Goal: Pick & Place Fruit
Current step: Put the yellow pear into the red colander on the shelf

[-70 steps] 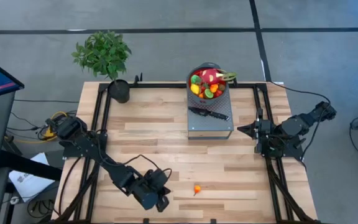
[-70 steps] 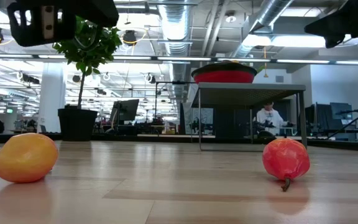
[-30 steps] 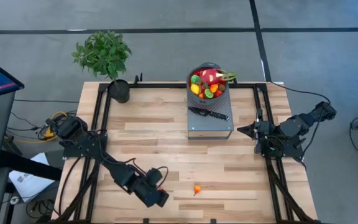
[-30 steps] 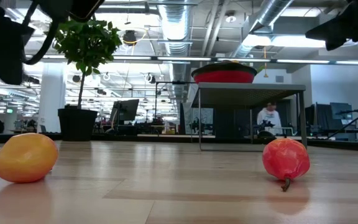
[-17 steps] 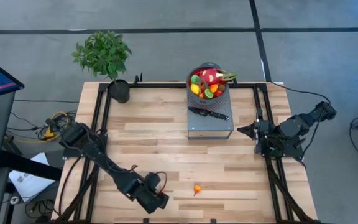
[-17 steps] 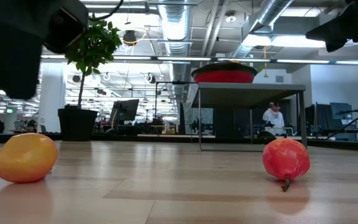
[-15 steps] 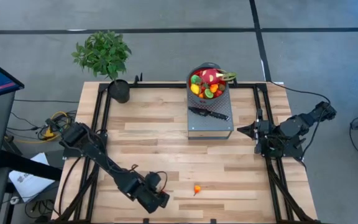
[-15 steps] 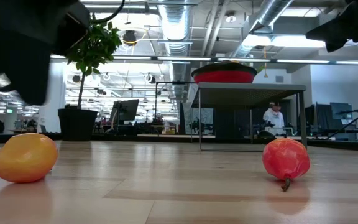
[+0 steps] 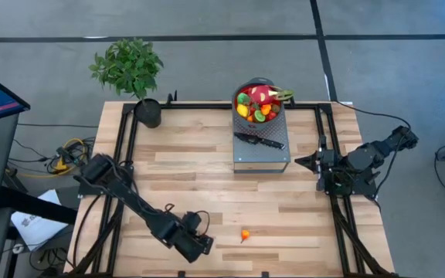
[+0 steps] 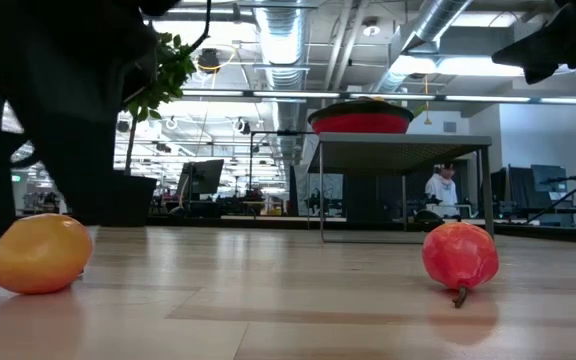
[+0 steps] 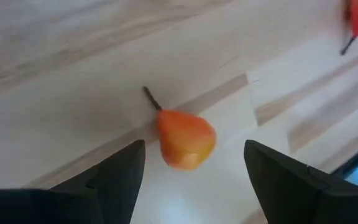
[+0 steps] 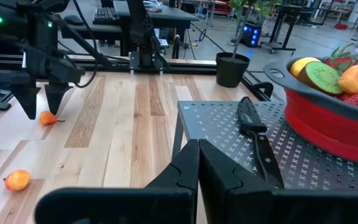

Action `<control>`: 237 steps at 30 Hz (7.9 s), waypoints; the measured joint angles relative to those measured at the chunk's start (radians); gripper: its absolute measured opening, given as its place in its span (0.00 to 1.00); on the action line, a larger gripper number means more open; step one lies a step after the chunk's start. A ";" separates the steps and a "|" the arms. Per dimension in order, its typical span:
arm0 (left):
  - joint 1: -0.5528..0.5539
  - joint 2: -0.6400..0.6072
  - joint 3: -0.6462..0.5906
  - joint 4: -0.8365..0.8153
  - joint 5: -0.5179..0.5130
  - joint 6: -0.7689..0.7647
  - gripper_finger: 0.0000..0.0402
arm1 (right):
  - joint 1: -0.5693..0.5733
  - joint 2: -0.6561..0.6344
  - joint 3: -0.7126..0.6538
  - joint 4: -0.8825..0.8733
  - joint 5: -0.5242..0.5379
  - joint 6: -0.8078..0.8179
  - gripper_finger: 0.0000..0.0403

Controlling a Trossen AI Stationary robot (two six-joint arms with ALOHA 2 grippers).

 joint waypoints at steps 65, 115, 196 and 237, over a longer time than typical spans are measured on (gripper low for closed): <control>0.357 -0.365 0.000 0.048 -0.224 0.735 0.33 | 0.000 0.000 0.000 0.000 0.001 0.000 0.00; 0.957 -0.198 0.000 0.929 0.087 1.587 0.33 | 0.000 0.000 0.000 0.068 0.003 0.063 0.00; 0.840 -0.199 0.017 1.070 -0.029 1.817 0.23 | 0.000 0.000 0.000 0.045 0.033 0.060 0.00; 0.255 -0.062 0.078 1.047 -0.280 1.371 0.23 | 0.000 0.000 0.000 -0.030 0.029 0.097 0.00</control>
